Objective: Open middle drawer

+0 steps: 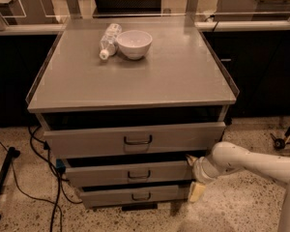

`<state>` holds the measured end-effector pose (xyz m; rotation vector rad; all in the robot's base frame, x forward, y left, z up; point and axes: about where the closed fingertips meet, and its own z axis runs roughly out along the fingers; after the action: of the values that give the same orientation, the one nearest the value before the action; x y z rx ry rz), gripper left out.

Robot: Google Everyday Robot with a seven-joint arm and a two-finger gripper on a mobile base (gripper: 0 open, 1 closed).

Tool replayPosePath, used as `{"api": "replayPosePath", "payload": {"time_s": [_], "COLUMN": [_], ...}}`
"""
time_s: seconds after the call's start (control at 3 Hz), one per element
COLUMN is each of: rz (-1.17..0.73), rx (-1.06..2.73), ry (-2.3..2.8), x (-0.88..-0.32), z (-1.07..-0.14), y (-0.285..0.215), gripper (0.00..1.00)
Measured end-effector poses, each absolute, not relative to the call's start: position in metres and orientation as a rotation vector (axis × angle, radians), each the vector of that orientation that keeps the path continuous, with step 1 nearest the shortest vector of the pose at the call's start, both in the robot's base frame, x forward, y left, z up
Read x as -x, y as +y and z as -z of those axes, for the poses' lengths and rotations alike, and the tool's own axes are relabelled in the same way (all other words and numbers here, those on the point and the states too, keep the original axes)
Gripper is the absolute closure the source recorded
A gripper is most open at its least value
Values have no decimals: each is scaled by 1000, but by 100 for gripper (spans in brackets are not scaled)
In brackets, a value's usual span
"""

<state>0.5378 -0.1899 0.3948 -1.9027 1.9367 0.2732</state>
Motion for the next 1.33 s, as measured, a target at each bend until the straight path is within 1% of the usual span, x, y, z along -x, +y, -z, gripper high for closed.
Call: {"api": "replayPosePath", "payload": {"time_s": [0.33, 0.67, 1.0, 1.33], "rz": [-325, -332, -416, -416], "rx": [1888, 1888, 1916, 1917], "ry": [1945, 1947, 1987, 1987], "x": [-537, -537, -526, -526], "z": [-391, -394, -396, -399], "y": [-192, -192, -192, -192], "gripper": [0, 0, 0, 0]}}
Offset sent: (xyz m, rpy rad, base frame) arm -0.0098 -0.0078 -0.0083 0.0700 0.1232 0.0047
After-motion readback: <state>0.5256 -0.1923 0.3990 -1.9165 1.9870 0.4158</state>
